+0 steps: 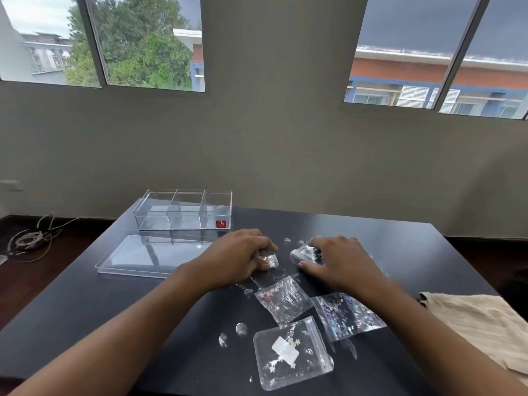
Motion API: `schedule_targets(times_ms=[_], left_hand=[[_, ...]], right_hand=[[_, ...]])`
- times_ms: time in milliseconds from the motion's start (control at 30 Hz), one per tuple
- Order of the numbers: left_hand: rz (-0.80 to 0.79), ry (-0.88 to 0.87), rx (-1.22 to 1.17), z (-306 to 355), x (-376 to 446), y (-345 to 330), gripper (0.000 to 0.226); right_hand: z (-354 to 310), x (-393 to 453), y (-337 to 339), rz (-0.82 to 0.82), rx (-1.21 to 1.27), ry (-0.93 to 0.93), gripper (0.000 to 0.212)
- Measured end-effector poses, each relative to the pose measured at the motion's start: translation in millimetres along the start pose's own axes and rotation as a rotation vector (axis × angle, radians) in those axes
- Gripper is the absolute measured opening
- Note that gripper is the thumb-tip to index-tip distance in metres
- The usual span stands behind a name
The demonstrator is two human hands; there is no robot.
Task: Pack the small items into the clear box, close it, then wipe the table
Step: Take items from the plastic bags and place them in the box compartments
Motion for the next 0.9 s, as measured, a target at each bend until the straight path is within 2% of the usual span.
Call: schedule_targets(times_ms=[100,233,333,400,500,600,700,767,900], left_hand=[[-0.008,0.02,-0.05,-2.2,1.2,-1.8,0.029],[-0.032,-0.019,-0.08,-1.2,5.4,2.2,0.021],[-0.001,-0.077,-0.055,0.3,5.4,6.5,0.019],[0.125,-0.13,-0.097,0.8,3.9,15.7,0.018],[0.409,-0.139,-0.162,-10.7,1.4,45.4,0.005],[0.679,-0.01,-0.169,-44.3,-1.4,85.8,0.006],[0.877,0.211,-0.122,-89.1,-12.4,115.0,0.011],[0.928,0.332,-0.117,-113.2,-22.3,117.9,0.013],[0.862,0.401,-0.072,-132.3,-26.8,106.7,0.011]], right_hand=[[1.0,0.3,6.6,0.037,0.036,0.042,0.041],[4.7,4.7,13.7,0.098,0.064,0.035,0.007],[7.4,9.0,22.3,0.211,0.122,0.022,0.012],[6.6,11.3,32.3,0.343,0.125,0.03,0.012],[2.4,18.5,52.4,0.522,0.174,0.072,0.01],[-9.1,33.4,71.0,0.611,0.273,0.18,0.007],[-33.2,52.2,84.3,0.608,0.447,0.336,0.014],[-52.2,65.4,86.9,0.605,0.516,0.387,0.016],[-90.7,99.3,76.4,0.566,0.581,0.45,0.017]])
Point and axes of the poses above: each hand's wrist, its own x-axis towards the middle knuckle, its own y-axis out of the back of the hand, z = x × y, the point moved 5 cm from there along x, towards the middle knuckle, and after that the axes turned 1 degree about y, right-handed, at the moved point
